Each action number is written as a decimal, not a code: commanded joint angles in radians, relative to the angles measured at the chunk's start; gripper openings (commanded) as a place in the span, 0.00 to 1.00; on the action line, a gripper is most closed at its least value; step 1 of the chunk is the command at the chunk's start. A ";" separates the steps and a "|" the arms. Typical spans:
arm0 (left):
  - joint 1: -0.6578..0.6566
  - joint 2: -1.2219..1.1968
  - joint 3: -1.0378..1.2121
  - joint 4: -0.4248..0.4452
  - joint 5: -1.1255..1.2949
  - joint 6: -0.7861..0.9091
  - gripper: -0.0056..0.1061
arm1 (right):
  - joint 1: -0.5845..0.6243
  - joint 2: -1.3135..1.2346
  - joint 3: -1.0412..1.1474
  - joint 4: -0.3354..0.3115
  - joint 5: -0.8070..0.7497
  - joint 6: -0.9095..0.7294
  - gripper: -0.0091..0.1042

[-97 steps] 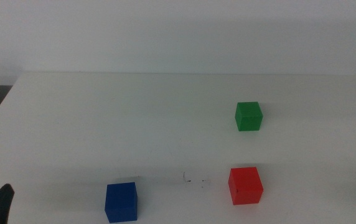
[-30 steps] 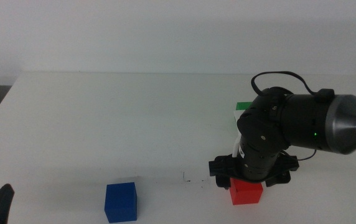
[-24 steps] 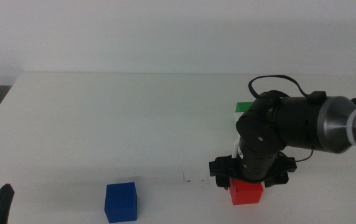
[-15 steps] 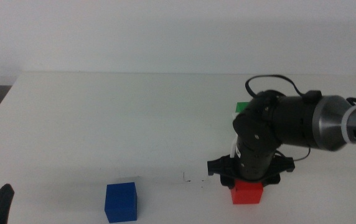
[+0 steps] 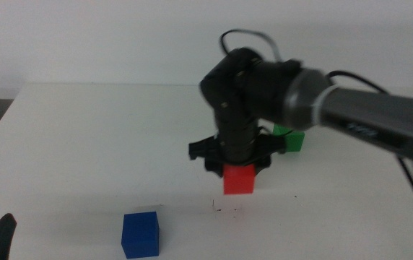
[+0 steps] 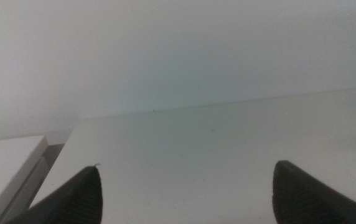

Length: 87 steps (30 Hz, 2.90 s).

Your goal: Stack red cubes first, then green, then blue cubes in a specific spot.

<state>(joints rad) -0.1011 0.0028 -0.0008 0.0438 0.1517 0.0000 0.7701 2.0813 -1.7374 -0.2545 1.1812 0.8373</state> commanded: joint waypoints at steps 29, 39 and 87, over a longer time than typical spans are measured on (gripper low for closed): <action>0.000 -0.003 0.001 0.001 -0.012 0.000 0.89 | 0.030 -0.060 -0.050 -0.069 -0.043 0.050 0.90; 0.000 -0.003 0.001 0.001 -0.012 0.000 0.89 | -0.266 -0.137 -0.050 0.019 -0.041 -0.292 0.90; 0.000 -0.003 0.001 0.001 -0.012 0.000 0.89 | 0.099 -0.156 0.121 -0.186 -0.131 0.196 0.15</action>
<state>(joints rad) -0.1011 0.0028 -0.0008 0.0438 0.1517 0.0000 0.8609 1.9167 -1.6199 -0.4257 1.0452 0.9997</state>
